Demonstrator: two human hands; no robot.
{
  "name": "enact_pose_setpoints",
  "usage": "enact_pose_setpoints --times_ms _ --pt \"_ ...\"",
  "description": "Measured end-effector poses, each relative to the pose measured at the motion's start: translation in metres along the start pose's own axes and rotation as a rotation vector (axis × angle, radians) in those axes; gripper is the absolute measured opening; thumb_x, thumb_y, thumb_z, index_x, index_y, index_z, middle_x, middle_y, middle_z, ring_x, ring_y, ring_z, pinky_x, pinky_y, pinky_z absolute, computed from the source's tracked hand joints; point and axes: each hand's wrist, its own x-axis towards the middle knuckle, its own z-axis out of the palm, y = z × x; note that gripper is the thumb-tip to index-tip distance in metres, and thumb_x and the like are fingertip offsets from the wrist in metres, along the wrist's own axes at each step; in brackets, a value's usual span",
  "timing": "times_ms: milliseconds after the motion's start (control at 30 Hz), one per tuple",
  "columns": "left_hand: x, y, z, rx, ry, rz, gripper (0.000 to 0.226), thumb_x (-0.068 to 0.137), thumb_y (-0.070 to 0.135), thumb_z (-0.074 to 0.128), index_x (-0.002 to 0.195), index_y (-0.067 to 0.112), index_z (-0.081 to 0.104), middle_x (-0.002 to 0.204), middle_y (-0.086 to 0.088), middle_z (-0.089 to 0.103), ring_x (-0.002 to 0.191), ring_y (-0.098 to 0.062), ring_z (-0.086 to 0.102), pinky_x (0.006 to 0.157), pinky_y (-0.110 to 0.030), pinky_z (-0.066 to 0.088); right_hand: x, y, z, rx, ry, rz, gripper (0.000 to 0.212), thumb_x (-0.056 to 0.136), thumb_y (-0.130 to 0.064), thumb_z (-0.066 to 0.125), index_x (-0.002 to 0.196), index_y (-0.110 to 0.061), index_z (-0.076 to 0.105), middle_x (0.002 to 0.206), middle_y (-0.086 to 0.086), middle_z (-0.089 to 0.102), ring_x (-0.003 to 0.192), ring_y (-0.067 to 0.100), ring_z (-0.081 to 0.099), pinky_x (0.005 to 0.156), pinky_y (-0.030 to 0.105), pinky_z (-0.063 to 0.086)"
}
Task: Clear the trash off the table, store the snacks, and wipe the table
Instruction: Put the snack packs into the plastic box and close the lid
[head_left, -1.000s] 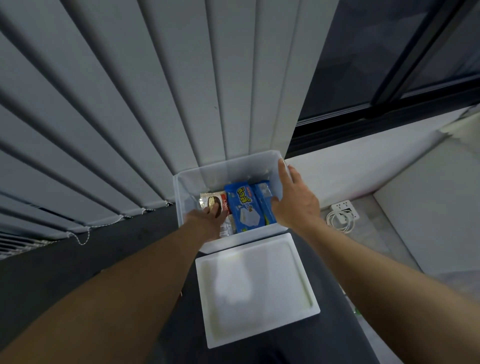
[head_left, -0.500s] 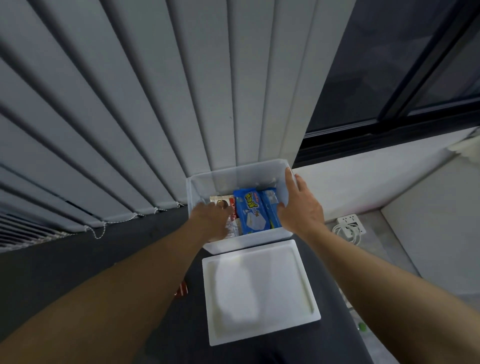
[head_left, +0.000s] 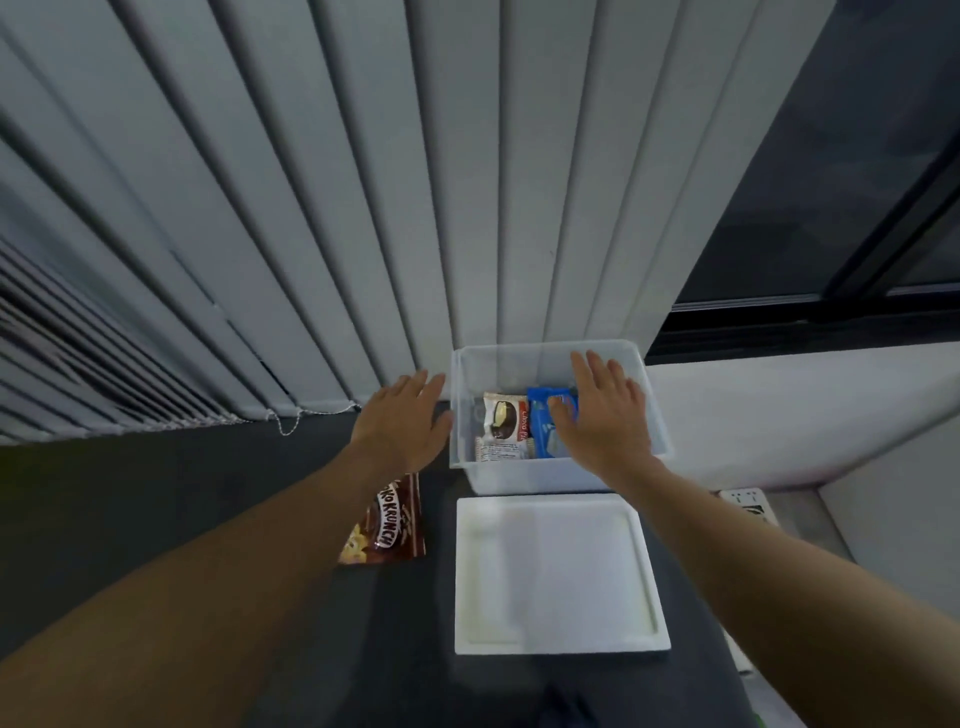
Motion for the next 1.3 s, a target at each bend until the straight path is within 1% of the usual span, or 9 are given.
enact_pose_setpoints --times_ms 67,200,300,500,667,900,1033,1133,1300 --pt "-0.014 -0.014 0.001 -0.028 0.003 -0.054 0.062 0.104 0.047 0.033 0.158 0.019 0.022 0.164 -0.008 0.025 0.149 -0.028 0.026 0.121 -0.044 0.025 -0.005 -0.022 0.001 0.061 0.003 -0.053 0.064 0.1 -0.046 0.044 0.155 -0.022 0.023 0.162 0.002 0.024 0.15 0.027 0.016 0.122 0.048 0.013" --pt "-0.043 -0.04 0.008 -0.108 -0.009 -0.168 0.063 0.103 0.047 0.035 0.157 0.019 0.023 0.163 -0.008 0.028 0.148 -0.028 0.028 0.12 -0.045 0.027 -0.017 -0.062 0.014 0.217 -0.031 -0.137 0.059 0.098 -0.043 0.052 0.149 -0.02 0.036 0.153 0.002 0.041 0.141 0.024 0.036 0.116 0.042 0.027" --pt "-0.063 -0.059 0.017 -0.136 -0.029 -0.231 0.064 0.103 0.047 0.035 0.158 0.018 0.021 0.163 -0.008 0.027 0.148 -0.029 0.029 0.118 -0.046 0.029 -0.028 -0.089 0.026 0.284 -0.063 -0.187 0.058 0.097 -0.042 0.055 0.148 -0.018 0.039 0.149 0.003 0.046 0.137 0.022 0.041 0.114 0.039 0.033" --pt "-0.088 -0.094 0.033 -0.166 -0.086 -0.32 0.067 0.102 0.048 0.037 0.158 0.016 0.02 0.162 -0.011 0.027 0.146 -0.031 0.031 0.117 -0.046 0.03 -0.051 -0.14 0.045 0.232 -0.02 -0.389 0.054 0.096 -0.039 0.058 0.144 -0.015 0.047 0.144 0.005 0.053 0.132 0.022 0.048 0.109 0.032 0.035" --pt "-0.099 -0.119 0.051 -0.241 -0.135 -0.365 0.07 0.1 0.047 0.042 0.158 0.016 0.019 0.161 -0.012 0.026 0.142 -0.035 0.036 0.114 -0.049 0.035 -0.063 -0.169 0.068 0.206 -0.184 -0.466 0.05 0.099 -0.037 0.053 0.146 -0.022 0.042 0.146 0.0 0.047 0.135 0.018 0.044 0.109 0.033 0.039" --pt "-0.116 -0.146 0.088 -0.348 -0.235 -0.406 0.065 0.097 0.045 0.045 0.155 0.028 0.02 0.155 -0.012 0.028 0.129 -0.039 0.05 0.104 -0.053 0.045 -0.076 -0.165 0.123 0.117 -0.466 -0.259 0.06 0.095 -0.044 0.056 0.147 -0.023 0.033 0.145 0.005 0.044 0.131 0.025 0.048 0.107 0.041 0.045" --pt "-0.123 -0.158 0.11 -0.492 -0.336 -0.452 0.078 0.094 0.034 0.052 0.159 0.029 0.009 0.157 -0.014 0.029 0.138 -0.038 0.04 0.112 -0.047 0.038 -0.082 -0.157 0.151 0.014 -0.594 -0.1 0.077 0.091 -0.056 0.055 0.152 -0.025 0.02 0.153 0.011 0.035 0.139 0.032 0.037 0.111 0.049 0.041" --pt "-0.125 -0.164 0.119 -0.54 -0.302 -0.436 0.085 0.088 0.023 0.056 0.159 0.027 0.01 0.15 -0.014 0.045 0.133 -0.037 0.046 0.11 -0.044 0.04 -0.084 -0.16 0.163 -0.075 -0.603 -0.086 0.083 0.089 -0.06 0.056 0.154 -0.025 0.016 0.157 0.014 0.024 0.144 0.036 0.024 0.115 0.05 0.033" --pt "-0.125 -0.164 0.116 -0.544 -0.192 -0.452 0.074 0.089 0.016 0.057 0.154 0.026 0.025 0.137 -0.012 0.057 0.12 -0.036 0.056 0.102 -0.041 0.045 -0.079 -0.18 0.167 0.097 -0.577 0.051 0.077 0.086 -0.04 0.071 0.149 -0.024 0.029 0.142 0.014 0.034 0.134 0.033 0.034 0.111 0.04 0.036"
